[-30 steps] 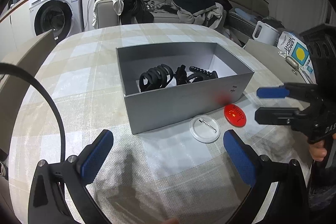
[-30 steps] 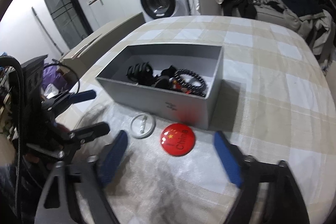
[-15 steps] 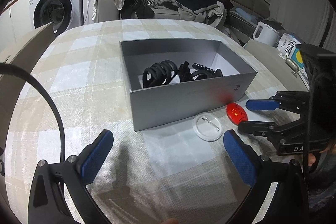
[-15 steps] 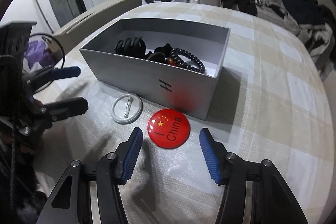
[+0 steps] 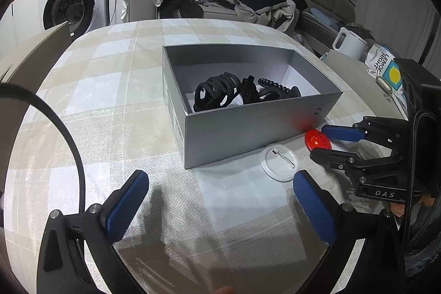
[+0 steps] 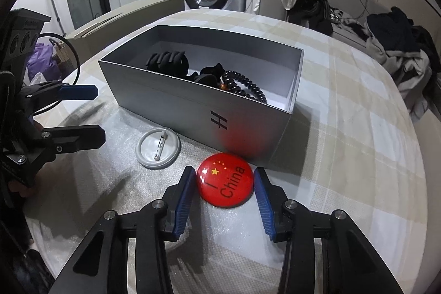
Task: Organize jewelry
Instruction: 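Close the right gripper on the red China badge and lift it, then grasp the clear round badge with the left gripper while the right gripper holds the red badge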
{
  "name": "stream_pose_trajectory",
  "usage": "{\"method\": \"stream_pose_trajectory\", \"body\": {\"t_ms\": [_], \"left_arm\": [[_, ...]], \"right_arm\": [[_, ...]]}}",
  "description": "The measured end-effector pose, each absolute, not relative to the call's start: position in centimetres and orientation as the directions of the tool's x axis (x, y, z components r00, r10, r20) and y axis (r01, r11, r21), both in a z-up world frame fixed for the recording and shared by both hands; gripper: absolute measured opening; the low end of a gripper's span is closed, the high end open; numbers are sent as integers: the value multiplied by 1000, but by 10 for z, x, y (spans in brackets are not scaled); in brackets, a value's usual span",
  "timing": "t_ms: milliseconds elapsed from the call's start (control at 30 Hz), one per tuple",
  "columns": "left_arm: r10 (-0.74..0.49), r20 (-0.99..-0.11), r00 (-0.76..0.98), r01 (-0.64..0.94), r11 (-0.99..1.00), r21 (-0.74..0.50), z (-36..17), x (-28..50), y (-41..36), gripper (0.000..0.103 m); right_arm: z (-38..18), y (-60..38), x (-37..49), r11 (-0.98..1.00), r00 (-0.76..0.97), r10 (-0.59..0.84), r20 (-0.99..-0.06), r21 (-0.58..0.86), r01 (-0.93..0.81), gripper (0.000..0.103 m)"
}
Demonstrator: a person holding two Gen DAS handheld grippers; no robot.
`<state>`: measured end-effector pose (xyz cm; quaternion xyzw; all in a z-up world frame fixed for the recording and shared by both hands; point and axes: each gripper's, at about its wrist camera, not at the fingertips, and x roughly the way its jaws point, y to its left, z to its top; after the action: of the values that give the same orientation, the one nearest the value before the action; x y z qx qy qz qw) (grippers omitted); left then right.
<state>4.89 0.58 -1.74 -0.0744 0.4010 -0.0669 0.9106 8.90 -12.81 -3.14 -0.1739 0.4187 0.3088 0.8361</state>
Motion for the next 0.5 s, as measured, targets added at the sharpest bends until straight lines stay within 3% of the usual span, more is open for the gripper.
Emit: {"method": "stream_pose_trajectory", "body": {"t_ms": [400, 467, 500], "left_arm": [[-178, -734, 656, 166, 982, -90, -17, 47, -25, 101], [-196, -736, 648, 205, 976, -79, -17, 46, -31, 92], [-195, -744, 639, 223, 973, -63, -18, 48, -36, 82]], "right_arm": [[12, -158, 93, 736, 452, 525, -721, 118, -667, 42], [16, -159, 91, 739, 460, 528, -714, 120, -663, 42], [17, -159, 91, 741, 463, 529, -712, 120, -661, 42]]}}
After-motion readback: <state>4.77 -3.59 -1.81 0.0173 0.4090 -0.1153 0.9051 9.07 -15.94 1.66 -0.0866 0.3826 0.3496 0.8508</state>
